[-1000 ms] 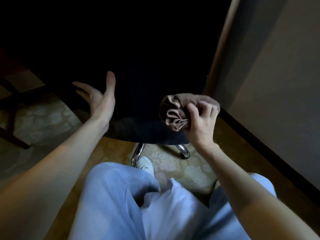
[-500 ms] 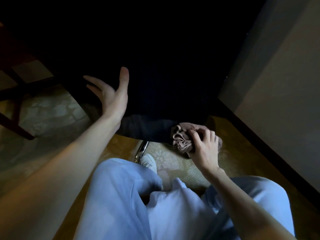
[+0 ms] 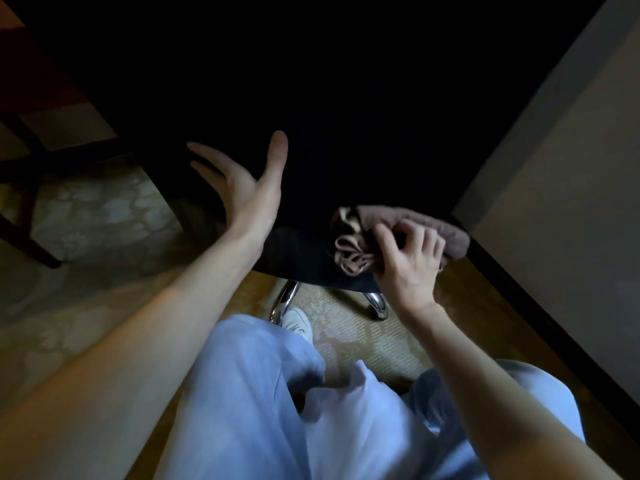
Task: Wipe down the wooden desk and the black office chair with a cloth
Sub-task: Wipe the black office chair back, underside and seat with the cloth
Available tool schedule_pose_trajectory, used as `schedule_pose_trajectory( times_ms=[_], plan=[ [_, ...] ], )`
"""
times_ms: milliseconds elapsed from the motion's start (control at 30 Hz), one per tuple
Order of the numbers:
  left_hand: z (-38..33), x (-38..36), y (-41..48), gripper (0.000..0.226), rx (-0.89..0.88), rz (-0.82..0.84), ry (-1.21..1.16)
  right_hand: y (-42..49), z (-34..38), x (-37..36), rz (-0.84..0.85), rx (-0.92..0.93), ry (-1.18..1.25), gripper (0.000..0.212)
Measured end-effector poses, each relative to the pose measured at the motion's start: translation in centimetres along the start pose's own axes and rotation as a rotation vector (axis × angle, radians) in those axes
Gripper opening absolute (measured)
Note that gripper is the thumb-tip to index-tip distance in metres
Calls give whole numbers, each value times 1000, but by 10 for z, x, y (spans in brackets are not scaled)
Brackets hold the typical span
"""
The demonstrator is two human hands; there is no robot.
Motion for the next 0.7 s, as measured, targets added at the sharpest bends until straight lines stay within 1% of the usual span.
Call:
schedule_pose_trajectory(
  times_ms=[67,233,333,433,500,533,600,700],
  plan=[
    [1,-3,-1,123,-7,-17,3,-18,0,-22,111,-14,13,63],
    [3,-15,-12,124,-36,-48,12,-57,-11,-58,412,-15,-67,67],
    [5,-22,-21,125,-53,-73,60,-64,-19,-61,501,-47,-88,67],
    [8,-26,-32,123,-76,-62,125,-58,-25,-54,532,-62,-100,62],
    [10,-25,-38,120,-105,-53,138,-48,-27,-36,458,-60,-59,49],
    [12,-22,-40,117,-118,-55,135,-40,-27,-24,384,-63,-24,48],
    [14,-9,-41,110,-126,-99,126,-16,-25,6,183,-56,59,48],
    [21,26,-21,109,-96,-239,46,26,-18,44,-112,-38,132,38]
  ],
)
Point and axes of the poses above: each hand's wrist, its own y-axis towards the middle knuckle, its own x-axis out of the back of the hand, z = x × y, the point moved 5 cm from there along y, towards the middle knuckle, and after that the axes turned 5 degrees about z, right-handed, at the moved point
